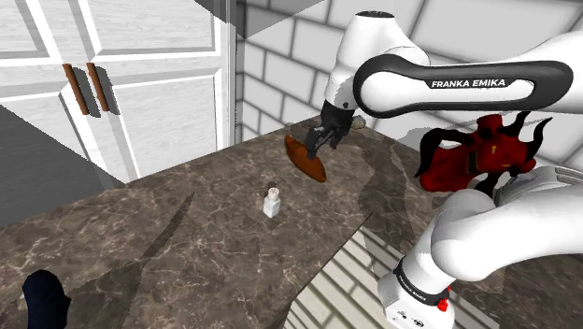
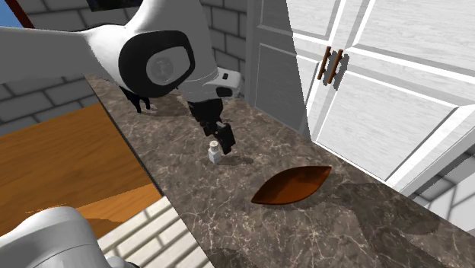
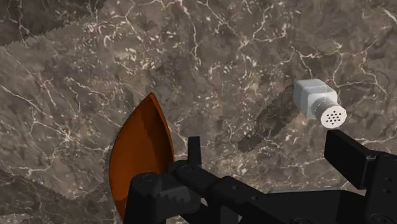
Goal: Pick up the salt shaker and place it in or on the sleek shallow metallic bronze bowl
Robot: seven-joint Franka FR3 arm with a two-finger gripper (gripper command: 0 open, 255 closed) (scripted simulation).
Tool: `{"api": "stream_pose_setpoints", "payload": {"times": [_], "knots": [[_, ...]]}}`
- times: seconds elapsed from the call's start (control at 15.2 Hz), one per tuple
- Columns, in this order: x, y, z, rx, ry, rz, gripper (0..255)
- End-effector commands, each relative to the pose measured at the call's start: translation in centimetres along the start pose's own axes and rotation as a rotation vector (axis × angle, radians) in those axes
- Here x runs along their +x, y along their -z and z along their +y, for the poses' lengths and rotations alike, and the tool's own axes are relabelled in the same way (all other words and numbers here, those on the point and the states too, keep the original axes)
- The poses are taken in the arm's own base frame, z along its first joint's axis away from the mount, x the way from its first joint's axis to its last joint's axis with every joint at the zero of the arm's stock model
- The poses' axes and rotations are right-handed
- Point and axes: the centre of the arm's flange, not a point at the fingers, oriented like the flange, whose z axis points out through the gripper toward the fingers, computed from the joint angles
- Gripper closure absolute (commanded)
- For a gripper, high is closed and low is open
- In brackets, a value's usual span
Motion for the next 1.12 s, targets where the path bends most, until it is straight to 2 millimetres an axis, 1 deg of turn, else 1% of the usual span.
{"api": "stream_pose_setpoints", "payload": {"times": [0.0, 0.73, 0.79, 1.06], "knots": [[0.6, -1.8, -2.1, -0.005, 0.012, -0.004, 0], [1.8, -11.8, -13.1, -0.037, 0.079, -0.03, 0], [1.9, -12.0, -13.4, -0.038, 0.081, -0.031, 0], [1.8, -14.1, -13.3, -0.038, 0.081, -0.031, 0]]}}
